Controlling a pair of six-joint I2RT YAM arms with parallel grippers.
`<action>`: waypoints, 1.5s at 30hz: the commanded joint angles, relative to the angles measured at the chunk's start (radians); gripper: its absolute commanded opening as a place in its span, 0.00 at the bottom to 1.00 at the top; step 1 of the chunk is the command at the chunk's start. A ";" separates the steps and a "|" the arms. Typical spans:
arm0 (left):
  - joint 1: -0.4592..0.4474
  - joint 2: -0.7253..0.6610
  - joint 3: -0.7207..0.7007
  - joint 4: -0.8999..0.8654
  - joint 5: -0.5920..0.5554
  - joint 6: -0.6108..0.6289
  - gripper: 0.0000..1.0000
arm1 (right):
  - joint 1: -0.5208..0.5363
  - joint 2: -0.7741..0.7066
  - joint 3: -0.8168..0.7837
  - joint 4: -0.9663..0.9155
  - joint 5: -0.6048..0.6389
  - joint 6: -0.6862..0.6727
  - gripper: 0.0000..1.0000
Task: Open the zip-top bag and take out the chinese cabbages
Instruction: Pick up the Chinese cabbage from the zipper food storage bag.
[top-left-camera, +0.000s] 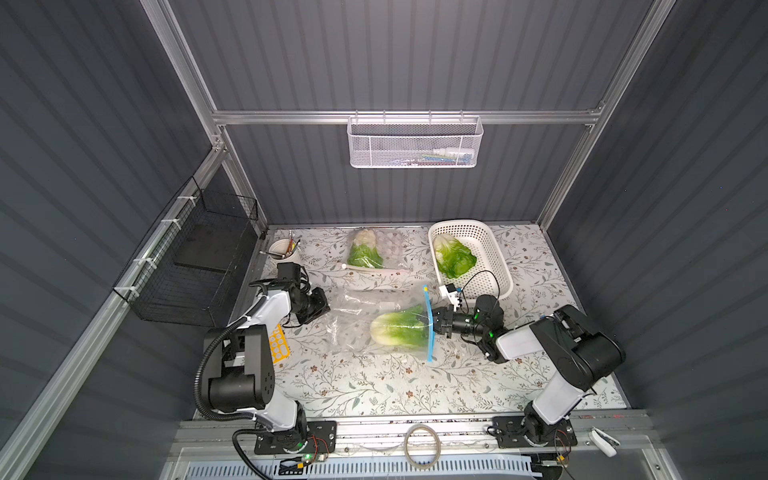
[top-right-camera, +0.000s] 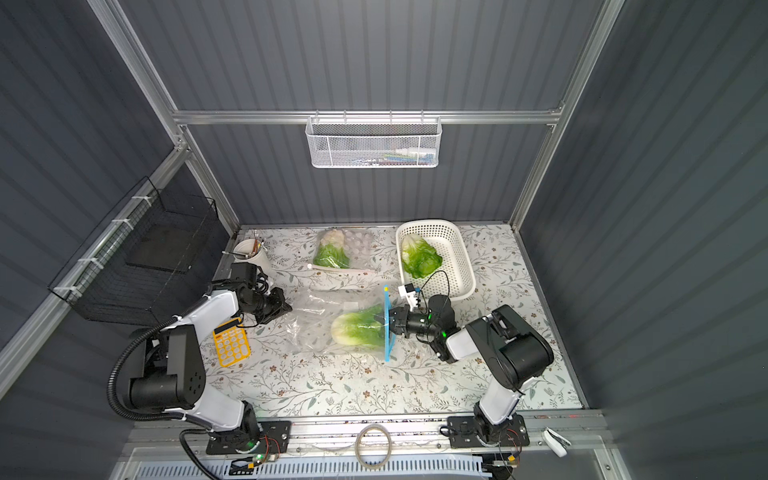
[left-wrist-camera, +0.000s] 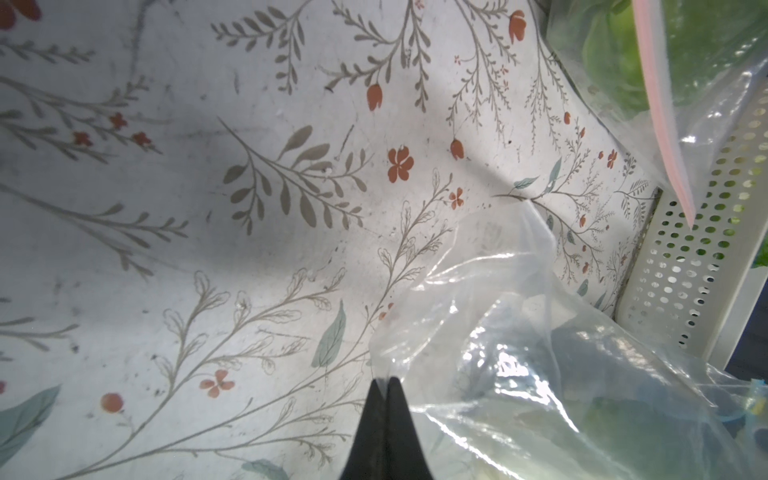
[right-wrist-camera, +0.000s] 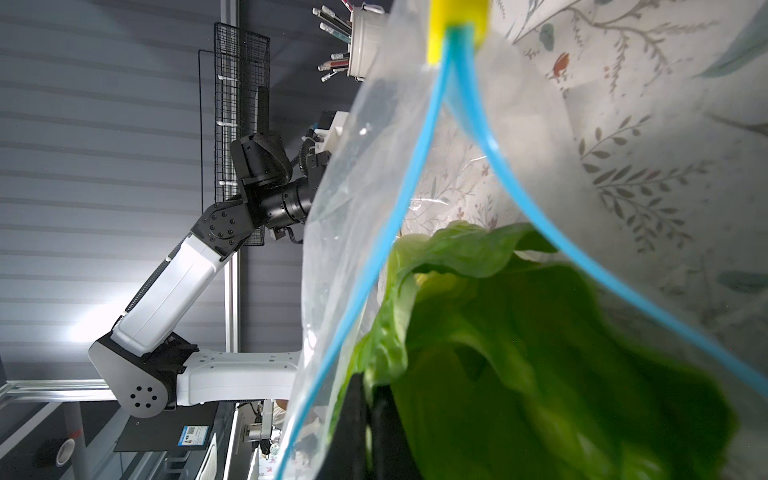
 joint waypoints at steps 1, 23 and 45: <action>0.011 -0.025 0.003 -0.027 -0.019 -0.006 0.00 | -0.012 -0.051 -0.007 -0.072 -0.022 -0.057 0.00; 0.016 -0.022 0.004 -0.035 -0.035 -0.011 0.00 | -0.061 -0.538 0.040 -0.850 0.098 -0.430 0.00; 0.017 0.002 0.013 -0.056 -0.046 -0.009 0.00 | -0.146 -0.885 0.086 -1.216 0.193 -0.557 0.00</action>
